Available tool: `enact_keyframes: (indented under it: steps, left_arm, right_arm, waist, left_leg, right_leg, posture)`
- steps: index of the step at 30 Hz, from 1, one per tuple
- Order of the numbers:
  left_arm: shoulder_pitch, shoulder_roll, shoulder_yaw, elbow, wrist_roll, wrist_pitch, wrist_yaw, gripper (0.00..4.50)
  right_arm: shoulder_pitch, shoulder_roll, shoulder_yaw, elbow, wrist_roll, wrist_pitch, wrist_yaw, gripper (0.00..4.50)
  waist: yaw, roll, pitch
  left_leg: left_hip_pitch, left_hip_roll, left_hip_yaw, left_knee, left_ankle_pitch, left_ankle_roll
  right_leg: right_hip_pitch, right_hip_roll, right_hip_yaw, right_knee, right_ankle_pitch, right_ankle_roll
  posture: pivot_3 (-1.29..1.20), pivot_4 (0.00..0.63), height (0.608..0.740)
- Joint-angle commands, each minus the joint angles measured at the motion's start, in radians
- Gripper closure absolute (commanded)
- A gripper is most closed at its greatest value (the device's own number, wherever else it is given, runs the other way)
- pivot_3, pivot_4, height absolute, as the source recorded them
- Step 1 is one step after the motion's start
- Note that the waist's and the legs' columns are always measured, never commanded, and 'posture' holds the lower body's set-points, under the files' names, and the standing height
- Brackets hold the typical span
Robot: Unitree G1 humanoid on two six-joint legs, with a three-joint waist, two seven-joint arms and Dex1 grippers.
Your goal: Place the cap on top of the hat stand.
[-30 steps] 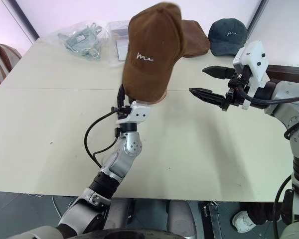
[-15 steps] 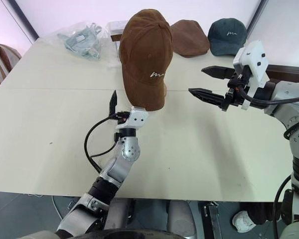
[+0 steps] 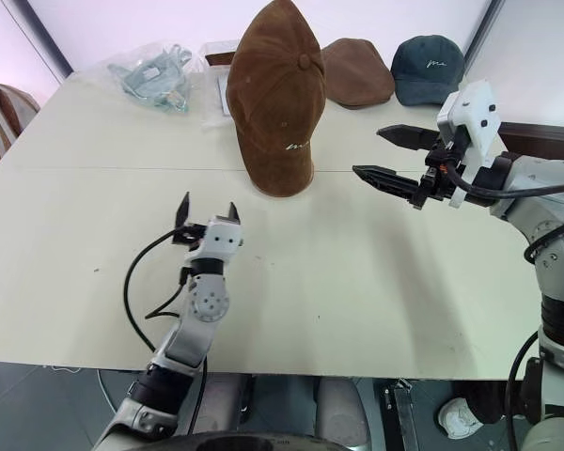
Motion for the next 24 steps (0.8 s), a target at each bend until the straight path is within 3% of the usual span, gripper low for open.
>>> enact_keyframes:
  steps: [1, 6, 13, 18, 24]
  left_arm:
    - [0.013, 0.009, 0.055, -0.124, -0.006, 0.07, -0.047, 0.01]
    - [0.01, 0.048, 0.149, -0.289, -0.014, 0.181, -0.137, 0.01]
    - [0.153, 0.09, 0.361, -0.518, -0.181, 0.314, -0.319, 0.01]
    - [0.27, 0.145, 0.48, -0.596, -0.334, 0.324, -0.456, 0.01]
    - [0.319, 0.199, 0.562, -0.606, -0.405, 0.324, -0.504, 0.01]
  right_arm:
    - [0.004, 0.015, -0.01, 0.017, -0.018, -0.047, 0.001, 0.84]
    - [0.043, 0.069, -0.021, 0.083, -0.076, -0.132, -0.031, 0.84]
    - [0.14, 0.121, -0.05, 0.138, -0.109, -0.223, -0.045, 0.84]
    - [0.159, 0.131, -0.055, 0.188, -0.121, -0.277, -0.029, 0.84]
    - [0.159, 0.127, -0.041, 0.233, -0.127, -0.309, 0.0, 0.84]
  waist:
    - [0.0, 0.0, 0.0]
    - [0.0, 0.0, 0.0]
    - [-0.007, 0.0, 0.0]
    - [-0.002, 0.0, 0.0]
    - [-0.001, 0.0, 0.0]
  left_leg:
    - [0.0, 0.0, 0.0, 0.0, 0.0, 0.0]
    - [0.0, 0.0, 0.0, 0.001, 0.0, 0.0]
    - [0.0, 0.0, 0.0, 0.0, 0.0, 0.0]
    - [0.001, 0.0, 0.0, 0.001, 0.0, 0.0]
    - [0.002, 0.0, 0.0, 0.003, 0.0, 0.0]
  right_leg:
    - [0.0, 0.0, 0.0, 0.0, 0.0, 0.0]
    - [0.001, 0.0, 0.0, 0.0, 0.0, 0.0]
    - [0.0, 0.0, 0.0, 0.0, 0.0, 0.0]
    - [0.002, 0.0, 0.0, 0.0, 0.0, -0.001]
    - [0.004, 0.0, 0.0, -0.001, -0.001, -0.003]
  posture:
    - [0.0, 0.15, 0.74]
    - [0.0, 0.15, 0.74]
    - [0.0, 0.15, 0.74]
    - [0.0, 0.15, 0.74]
    - [0.0, 0.15, 0.74]
